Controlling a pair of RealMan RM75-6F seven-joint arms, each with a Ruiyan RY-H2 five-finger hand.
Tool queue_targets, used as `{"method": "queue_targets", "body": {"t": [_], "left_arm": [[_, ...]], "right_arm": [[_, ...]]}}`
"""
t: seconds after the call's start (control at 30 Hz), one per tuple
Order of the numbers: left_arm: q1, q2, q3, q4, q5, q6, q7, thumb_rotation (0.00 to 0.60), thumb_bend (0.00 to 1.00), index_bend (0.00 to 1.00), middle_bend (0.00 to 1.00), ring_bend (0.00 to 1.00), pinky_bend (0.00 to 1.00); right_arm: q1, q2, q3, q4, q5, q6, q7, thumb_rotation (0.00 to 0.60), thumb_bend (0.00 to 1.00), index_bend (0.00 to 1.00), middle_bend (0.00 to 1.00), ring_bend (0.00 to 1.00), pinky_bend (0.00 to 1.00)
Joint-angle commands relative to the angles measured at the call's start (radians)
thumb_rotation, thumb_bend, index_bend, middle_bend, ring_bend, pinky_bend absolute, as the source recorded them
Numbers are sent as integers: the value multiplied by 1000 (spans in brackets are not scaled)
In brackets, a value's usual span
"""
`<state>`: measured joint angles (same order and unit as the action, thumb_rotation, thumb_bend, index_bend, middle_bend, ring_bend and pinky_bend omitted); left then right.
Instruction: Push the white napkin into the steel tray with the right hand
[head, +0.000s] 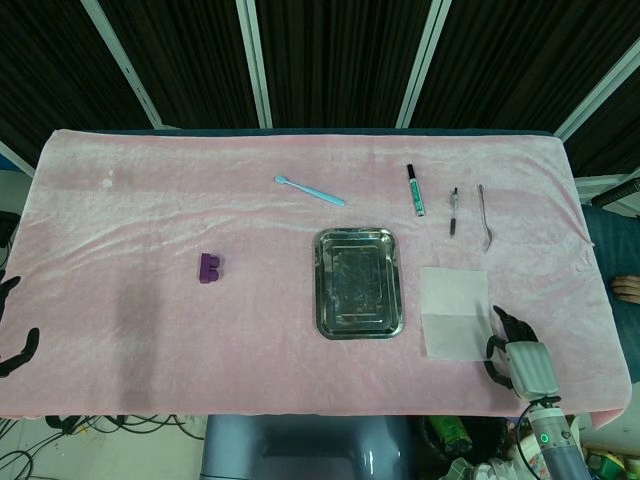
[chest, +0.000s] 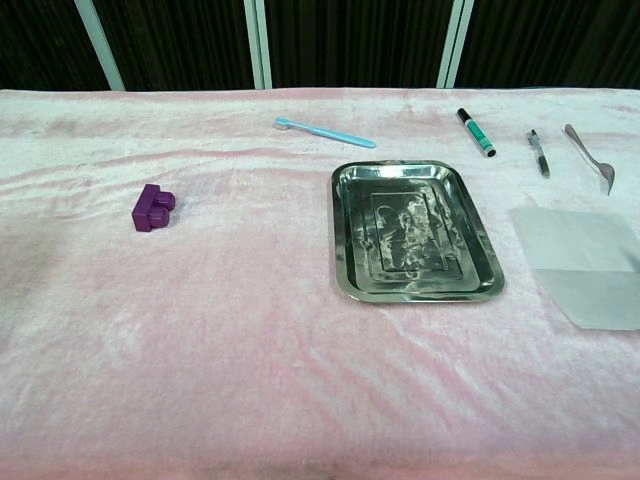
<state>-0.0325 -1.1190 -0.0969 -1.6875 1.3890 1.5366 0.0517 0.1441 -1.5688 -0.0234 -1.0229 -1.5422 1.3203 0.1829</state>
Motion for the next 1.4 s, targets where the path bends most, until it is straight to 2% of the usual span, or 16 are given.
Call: {"method": "queue_targets", "body": {"t": [0.03,0.2,0.37,0.67,1.1,1.4], "left_arm": [[0,0,-1,-1,-1,1,0,600,396,118,39,0,0],[1,2,-1,-2,-3,1,-4,600,395,118,39,0,0],[0,2,-1,-2,-2,-1,-3,600,396,118,39,0,0],[0,1,-2,-2,-2,0,-4,600,396,118,39,0,0],[-1,1,-3,-3,-3,-2,-6,600,396,118,39,0,0],[-2,2,-4,-3,-5,-5,-8,600,396,118,39,0,0]], "right_arm": [[4,0,-2,-3,-1,-7,1,600,422,723,57,127,166],[15,0,6,-33,6,-25,22,600,422,731,57,127,166],[44,25,36,-120,44,-77,17,600,422,746,57,128,166],[103,39,71,-239,101,-174,-84,600,423,747,57,128,166],[187,0,119,-303,133,-234,-192,600,422,749,57,127,166],[228,-34,129,-311,128,-233,-273,600,422,749,57,128,166]]}}
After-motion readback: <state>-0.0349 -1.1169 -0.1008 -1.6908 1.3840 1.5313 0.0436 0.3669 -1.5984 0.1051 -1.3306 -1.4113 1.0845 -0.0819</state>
